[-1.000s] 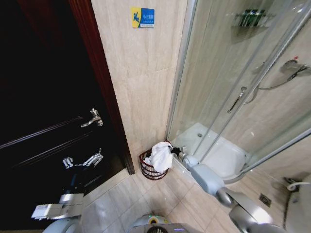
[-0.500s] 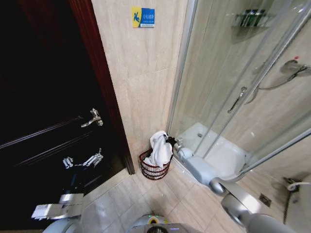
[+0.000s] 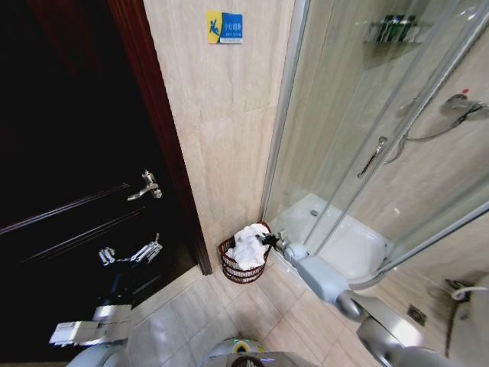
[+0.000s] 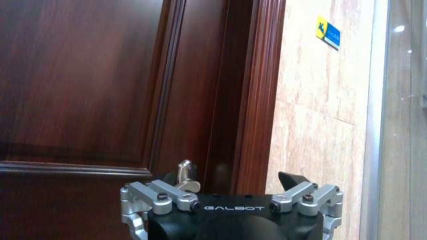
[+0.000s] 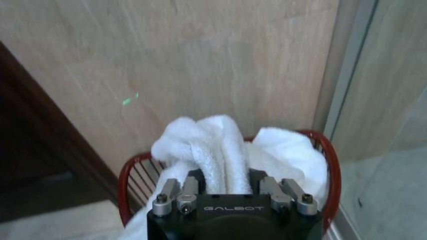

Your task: Discard the used towel into the hamper.

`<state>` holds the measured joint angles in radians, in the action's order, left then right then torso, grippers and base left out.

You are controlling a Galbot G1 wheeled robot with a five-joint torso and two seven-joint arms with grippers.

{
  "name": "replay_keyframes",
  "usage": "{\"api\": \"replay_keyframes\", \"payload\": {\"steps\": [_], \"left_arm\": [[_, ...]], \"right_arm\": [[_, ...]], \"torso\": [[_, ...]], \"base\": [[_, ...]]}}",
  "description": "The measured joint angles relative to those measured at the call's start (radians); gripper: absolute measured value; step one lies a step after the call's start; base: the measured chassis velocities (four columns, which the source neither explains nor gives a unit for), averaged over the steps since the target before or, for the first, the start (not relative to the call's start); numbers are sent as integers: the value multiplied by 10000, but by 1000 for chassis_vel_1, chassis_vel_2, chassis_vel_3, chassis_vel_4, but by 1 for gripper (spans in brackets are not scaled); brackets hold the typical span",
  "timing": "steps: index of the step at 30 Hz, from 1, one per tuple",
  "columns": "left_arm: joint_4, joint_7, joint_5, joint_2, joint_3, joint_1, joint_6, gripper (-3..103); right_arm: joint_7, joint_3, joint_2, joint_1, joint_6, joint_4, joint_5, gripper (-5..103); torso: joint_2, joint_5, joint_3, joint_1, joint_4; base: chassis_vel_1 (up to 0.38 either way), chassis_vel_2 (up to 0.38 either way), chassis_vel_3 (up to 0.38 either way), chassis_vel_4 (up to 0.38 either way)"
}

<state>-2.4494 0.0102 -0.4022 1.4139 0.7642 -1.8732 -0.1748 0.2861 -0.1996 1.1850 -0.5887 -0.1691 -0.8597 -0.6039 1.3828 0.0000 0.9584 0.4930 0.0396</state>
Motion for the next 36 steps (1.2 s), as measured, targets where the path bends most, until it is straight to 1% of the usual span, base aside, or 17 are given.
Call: {"api": "replay_keyframes", "payload": {"steps": [3,5,7,9,10,12,13,15,17,20,21,22,24,25,29,33,36], "left_arm": [[0,0,0,0,0,0,0,100],[0,0,1,0,0,0,0,100],[0,0,0,0,0,0,0,100],[0,0,1,0,0,0,0,100],[0,0,1,0,0,0,0,100],[0,0,1,0,0,0,0,100],[0,0,1,0,0,0,0,100],[0,0,0,0,0,0,0,100],[0,0,0,0,0,0,0,100],[0,-2,1,0,0,0,0,100],[0,-2,1,0,0,0,0,100],[0,0,1,0,0,0,0,100],[1,0,1,0,0,0,0,100],[1,0,1,0,0,0,0,100],[0,0,1,0,0,0,0,100],[0,0,0,0,0,0,0,100],[0,0,1,0,0,0,0,100]], "right_arm": [[269,-220,-217,0,-289,-99,252,61],[336,-287,-287,-2,-318,-136,346,61],[452,-407,-509,-145,-332,-352,531,73],[466,-417,-530,-166,-332,-374,537,73],[567,-463,-637,-277,-332,-487,599,83],[938,-436,-753,-518,-17,-452,865,94],[938,-436,-753,-518,-17,-452,865,94],[760,-312,-528,-422,87,-31,932,100],[585,-311,-367,-268,104,307,914,100],[548,-403,227,262,232,1432,912,100],[548,-403,227,262,232,1432,912,100],[581,-456,460,454,274,1884,950,100],[580,-431,1022,839,346,2760,1051,100],[580,-431,1022,839,346,2760,1051,100],[120,-93,2135,1620,833,4242,1214,100],[-246,130,2601,1882,887,4655,1291,100],[-409,141,2574,1730,821,4385,1273,100]], "torso": [[0,0,0,0,0],[0,1,0,0,0],[0,0,0,0,1],[0,0,0,0,1],[0,2,0,1,1],[0,0,0,0,-5],[0,0,0,0,-5],[0,1,0,0,-3],[0,0,0,0,1],[0,3,0,2,5],[0,3,0,2,5],[-1,-5,0,3,0],[-1,1,0,2,-3],[-1,1,0,2,-3],[-1,1,1,2,6],[-1,-3,0,3,2],[-2,0,1,3,0]], "base": [[0,0,0,0],[0,0,0,0],[0,0,0,0],[0,0,0,0],[0,0,0,0],[0,0,0,0],[0,0,0,0],[0,0,0,0],[0,0,0,0],[0,0,0,0],[0,0,0,0],[0,0,0,0],[0,0,0,0],[0,0,0,0],[0,0,0,0],[0,0,0,0],[0,0,0,0]]}}
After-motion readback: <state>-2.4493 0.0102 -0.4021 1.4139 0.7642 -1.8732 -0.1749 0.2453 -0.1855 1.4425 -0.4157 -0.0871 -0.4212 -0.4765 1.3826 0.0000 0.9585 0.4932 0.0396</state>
